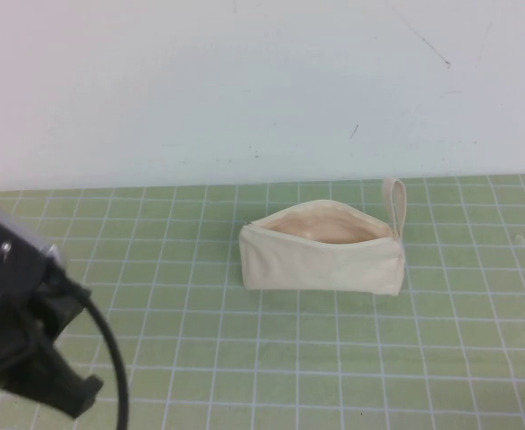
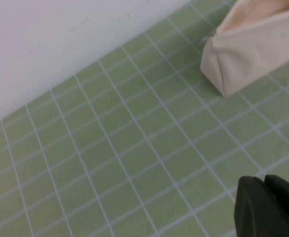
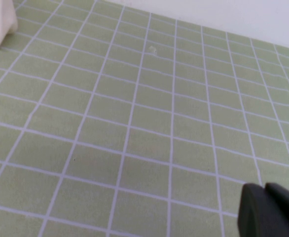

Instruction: Put eraser into pencil case

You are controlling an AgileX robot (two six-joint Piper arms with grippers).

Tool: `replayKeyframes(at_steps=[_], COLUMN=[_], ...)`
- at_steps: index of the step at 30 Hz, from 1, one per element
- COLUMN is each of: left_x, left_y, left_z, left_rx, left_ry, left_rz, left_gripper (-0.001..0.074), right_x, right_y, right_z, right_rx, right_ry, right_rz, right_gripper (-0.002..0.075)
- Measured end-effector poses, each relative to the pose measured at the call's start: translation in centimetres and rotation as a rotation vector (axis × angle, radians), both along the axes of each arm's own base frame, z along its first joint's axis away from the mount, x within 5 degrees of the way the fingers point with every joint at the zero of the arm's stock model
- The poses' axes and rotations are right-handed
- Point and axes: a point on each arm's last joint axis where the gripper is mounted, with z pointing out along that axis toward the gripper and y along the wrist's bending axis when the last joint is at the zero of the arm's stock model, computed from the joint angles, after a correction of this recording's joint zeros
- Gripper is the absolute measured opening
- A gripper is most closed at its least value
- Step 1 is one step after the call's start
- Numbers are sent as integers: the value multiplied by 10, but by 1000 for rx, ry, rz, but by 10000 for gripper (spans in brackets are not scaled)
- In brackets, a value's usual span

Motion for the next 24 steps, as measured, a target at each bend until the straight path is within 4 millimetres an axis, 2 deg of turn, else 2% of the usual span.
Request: replayKeyframes(at_steps=[9,14,17,24], left_x=[-19,-24,-34,-73], left_y=[16,20,25,52], left_z=[-17,-17,-8,27], left_rx=[112,118,98,-92], left_ry=[201,232,164,-203], left_rz=[72,84,77,118], left_gripper=[-1,-1,-1,-1], right_x=[0,0,0,0], right_y=[0,0,0,0], right_z=[0,0,0,0], right_rx=[0,0,0,0], right_ry=[0,0,0,0], right_rz=[0,0,0,0], right_gripper=[-1,-1,-1,-1])
